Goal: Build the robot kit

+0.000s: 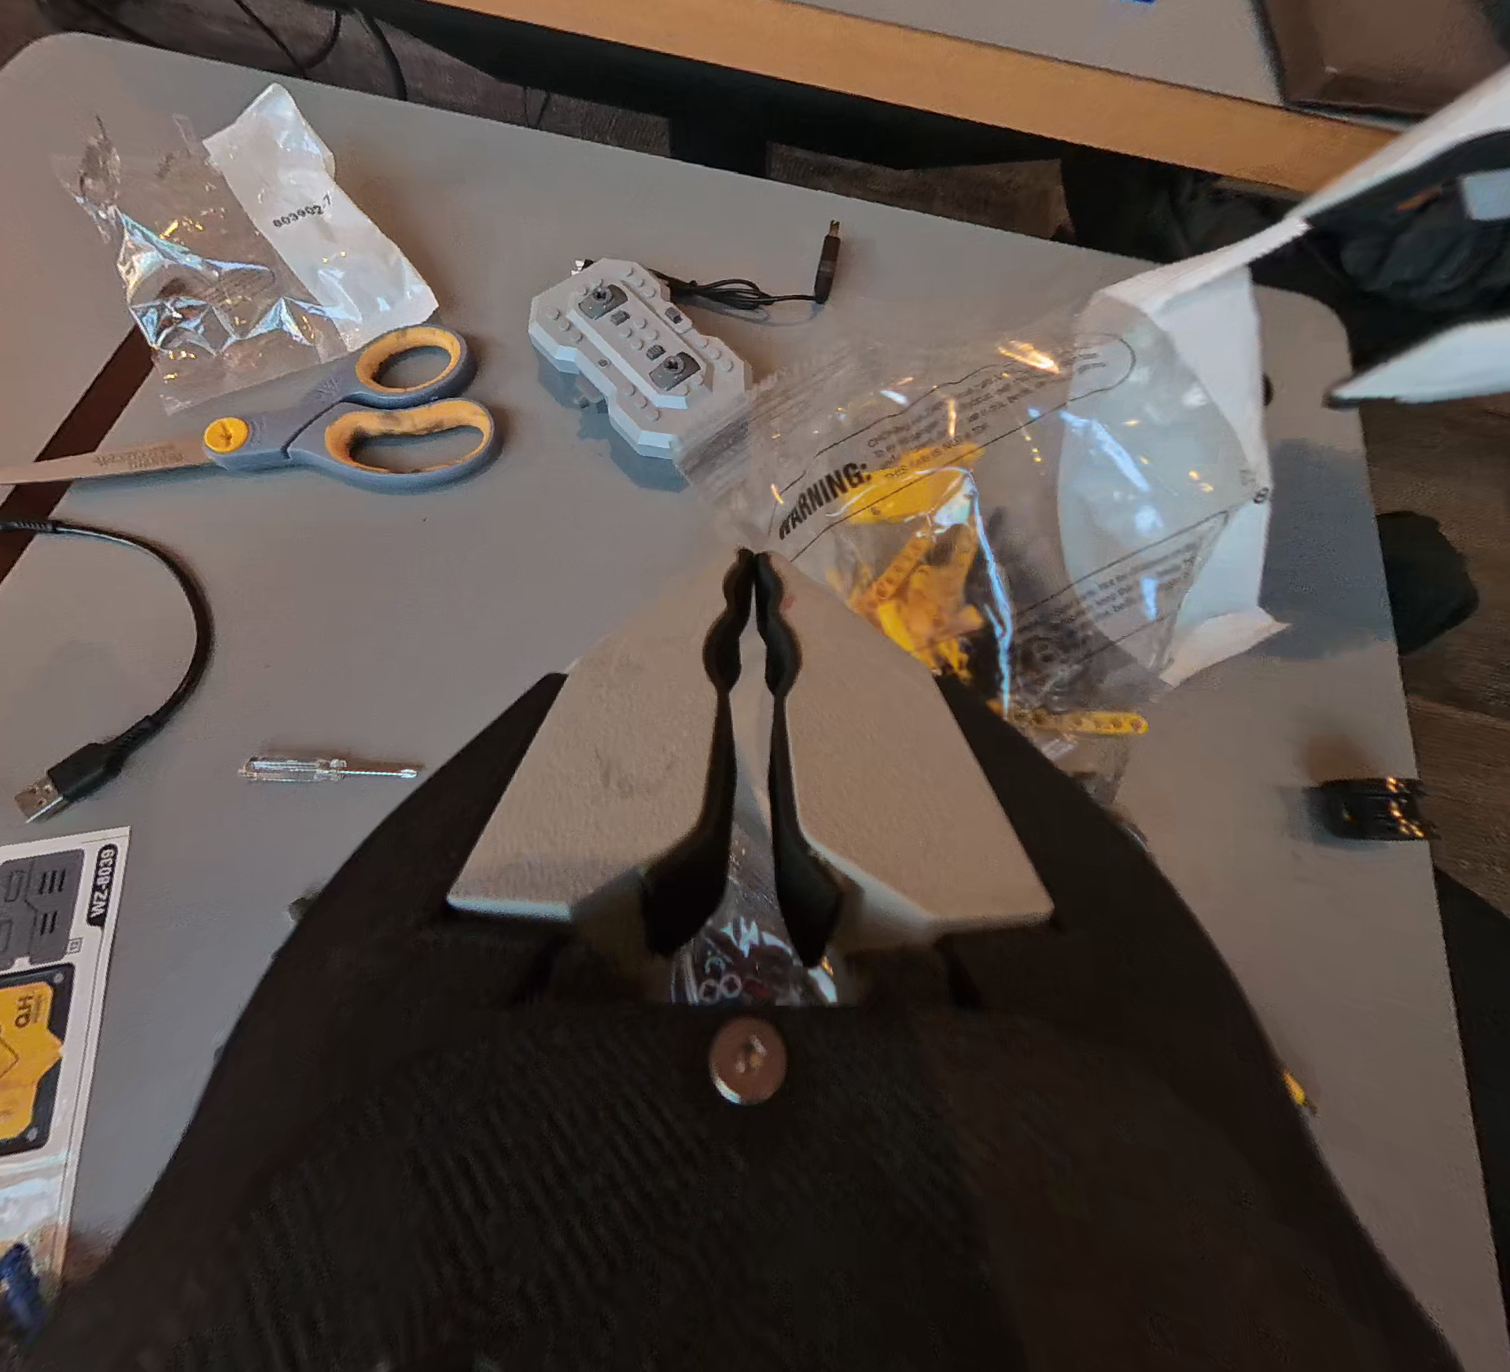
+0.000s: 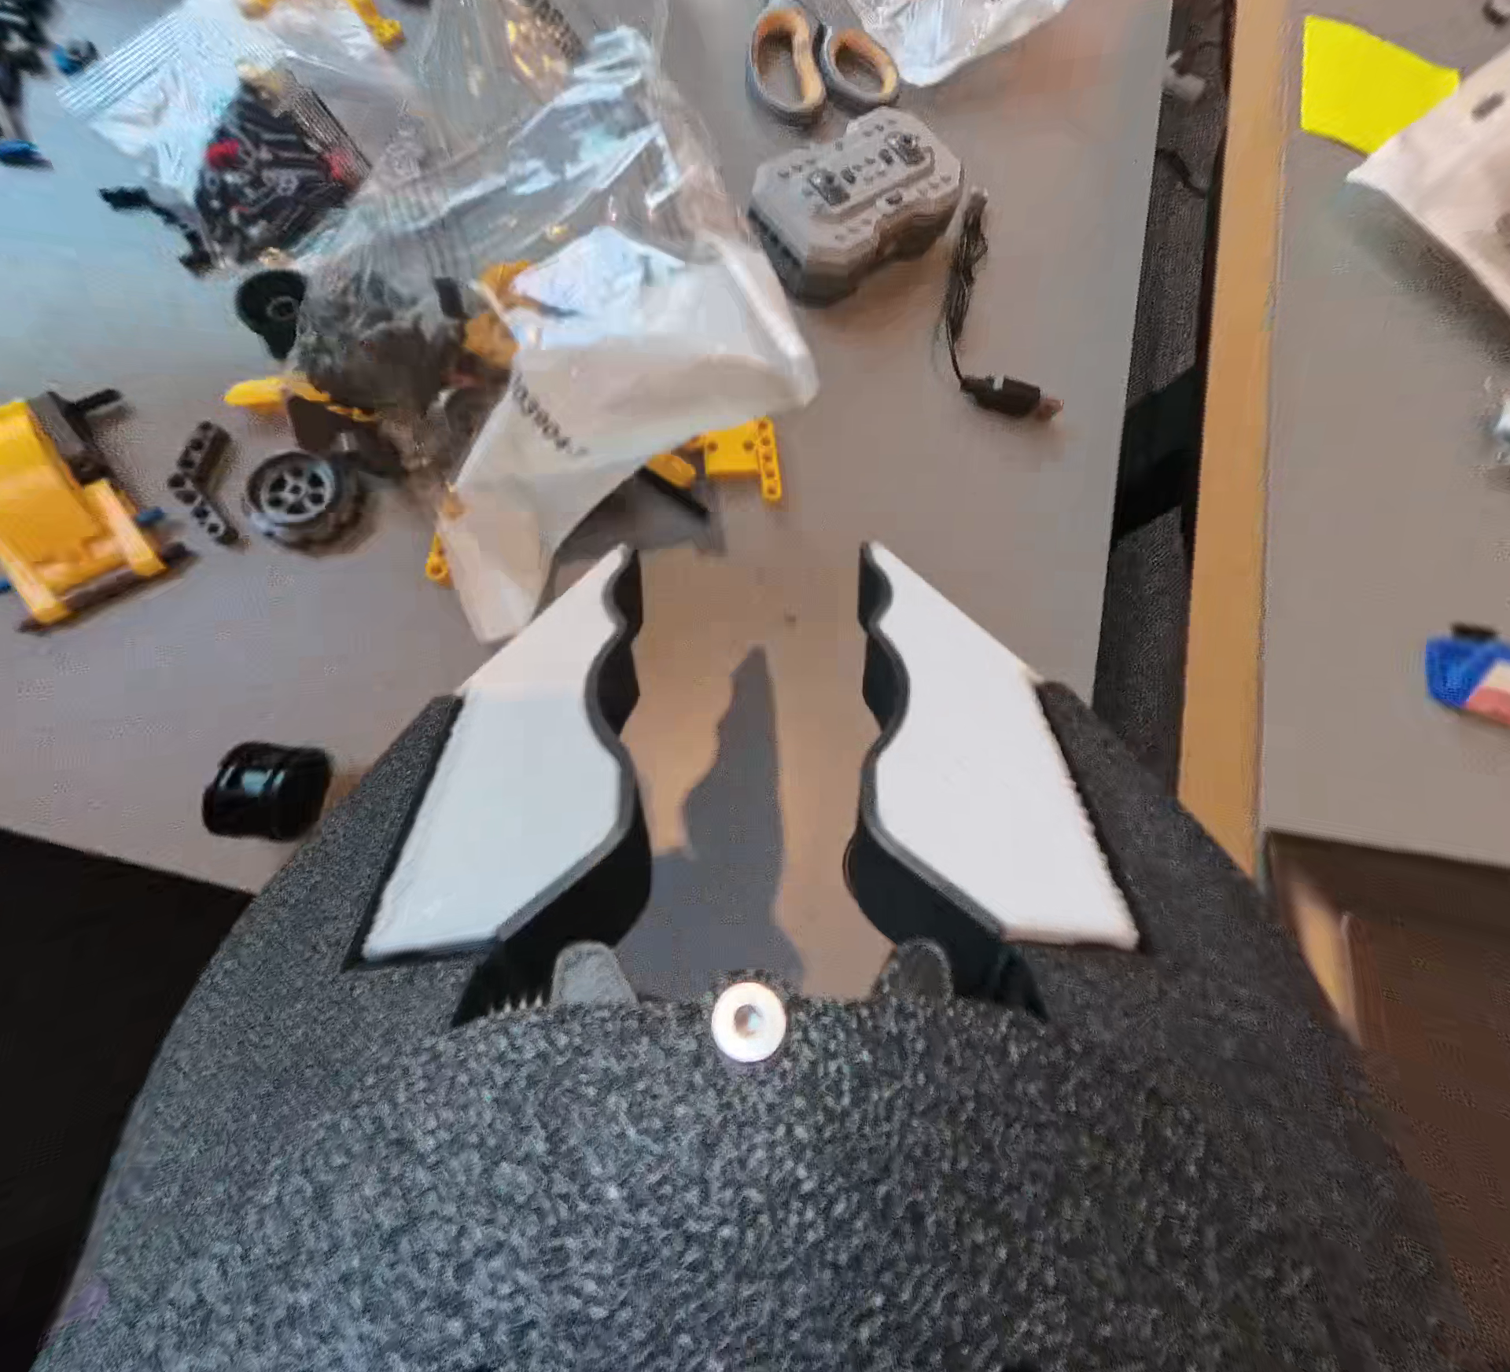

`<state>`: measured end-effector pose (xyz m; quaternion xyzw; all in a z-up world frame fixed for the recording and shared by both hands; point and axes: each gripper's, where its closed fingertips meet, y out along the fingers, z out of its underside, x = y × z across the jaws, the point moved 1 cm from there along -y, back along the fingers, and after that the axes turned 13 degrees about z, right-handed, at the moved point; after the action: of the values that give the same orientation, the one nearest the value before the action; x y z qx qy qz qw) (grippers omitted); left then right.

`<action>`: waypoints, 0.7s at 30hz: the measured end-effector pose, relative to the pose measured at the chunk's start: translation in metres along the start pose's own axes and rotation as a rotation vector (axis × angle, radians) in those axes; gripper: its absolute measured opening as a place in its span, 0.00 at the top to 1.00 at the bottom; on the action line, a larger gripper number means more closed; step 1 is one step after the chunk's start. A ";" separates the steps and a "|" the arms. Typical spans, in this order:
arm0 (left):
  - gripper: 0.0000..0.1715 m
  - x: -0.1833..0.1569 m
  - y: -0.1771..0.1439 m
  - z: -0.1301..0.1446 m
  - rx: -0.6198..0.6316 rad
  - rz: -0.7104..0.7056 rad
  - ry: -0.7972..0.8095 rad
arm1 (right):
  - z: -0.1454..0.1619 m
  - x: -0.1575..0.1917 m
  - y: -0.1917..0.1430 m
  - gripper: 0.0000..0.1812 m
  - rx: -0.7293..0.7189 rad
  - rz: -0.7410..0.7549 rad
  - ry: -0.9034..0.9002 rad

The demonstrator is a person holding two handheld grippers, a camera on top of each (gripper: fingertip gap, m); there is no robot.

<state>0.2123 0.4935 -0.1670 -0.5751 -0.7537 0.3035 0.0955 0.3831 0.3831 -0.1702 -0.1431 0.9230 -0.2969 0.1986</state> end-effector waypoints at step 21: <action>1.00 -0.006 0.009 -0.022 -0.008 0.028 0.000 | 0.067 0.150 0.025 0.76 0.110 -0.280 -0.033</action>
<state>0.2320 0.4969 -0.1536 -0.5858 -0.7470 0.3017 0.0887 0.2773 0.3124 -0.2775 -0.2643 0.8730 -0.3694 0.1777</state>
